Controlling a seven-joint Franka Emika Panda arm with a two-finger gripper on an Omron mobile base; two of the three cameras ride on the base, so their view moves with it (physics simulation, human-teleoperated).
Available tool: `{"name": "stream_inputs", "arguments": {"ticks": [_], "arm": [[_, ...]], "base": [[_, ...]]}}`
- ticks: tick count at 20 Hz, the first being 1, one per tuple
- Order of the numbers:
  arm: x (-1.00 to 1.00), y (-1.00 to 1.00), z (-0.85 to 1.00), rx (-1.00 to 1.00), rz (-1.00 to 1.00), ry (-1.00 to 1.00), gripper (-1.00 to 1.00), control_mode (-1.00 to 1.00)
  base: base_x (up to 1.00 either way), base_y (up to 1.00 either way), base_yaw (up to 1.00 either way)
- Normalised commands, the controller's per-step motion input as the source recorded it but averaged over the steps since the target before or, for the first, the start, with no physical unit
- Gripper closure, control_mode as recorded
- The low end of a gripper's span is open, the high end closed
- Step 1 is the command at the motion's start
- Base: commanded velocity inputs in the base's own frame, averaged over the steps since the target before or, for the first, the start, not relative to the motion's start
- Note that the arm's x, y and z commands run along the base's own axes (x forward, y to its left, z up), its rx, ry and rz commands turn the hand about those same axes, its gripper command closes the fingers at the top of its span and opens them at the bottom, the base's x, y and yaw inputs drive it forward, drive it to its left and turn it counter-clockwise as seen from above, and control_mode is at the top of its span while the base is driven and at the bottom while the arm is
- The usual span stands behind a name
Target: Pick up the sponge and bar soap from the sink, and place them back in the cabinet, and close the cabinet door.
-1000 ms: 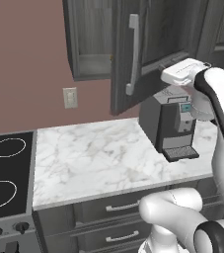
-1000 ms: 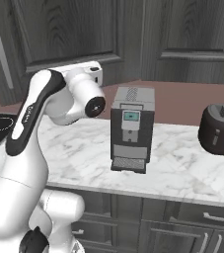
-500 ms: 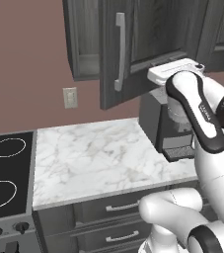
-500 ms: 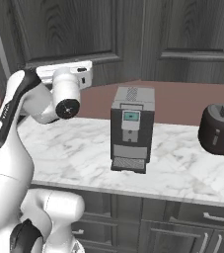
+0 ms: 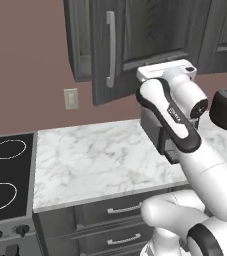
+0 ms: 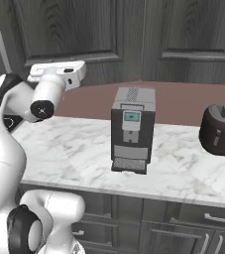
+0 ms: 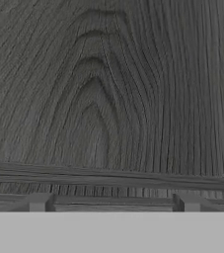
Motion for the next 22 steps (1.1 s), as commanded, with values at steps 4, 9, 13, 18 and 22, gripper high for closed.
{"name": "stream_inputs", "arguments": {"ticks": [4, 9, 13, 18, 22], "arm": [[0.26, 0.25, 0.00, 0.00, -0.20, -0.02, -1.00, -1.00], [0.28, 0.16, 0.00, 0.00, -0.16, 0.00, -1.00, -1.00], [0.35, 0.11, 0.03, 0.00, -0.12, 0.00, -1.00, -1.00], [0.23, 0.00, 0.13, 0.00, -0.06, 0.03, -1.00, -1.00], [0.14, 0.00, 0.23, 0.00, -0.02, 0.09, -1.00, -1.00]], "base": [[0.00, 0.00, 0.00], [0.00, 0.00, 0.00], [0.00, 0.00, 0.00], [0.00, 0.00, 0.00], [0.00, 0.00, 0.00]]}}
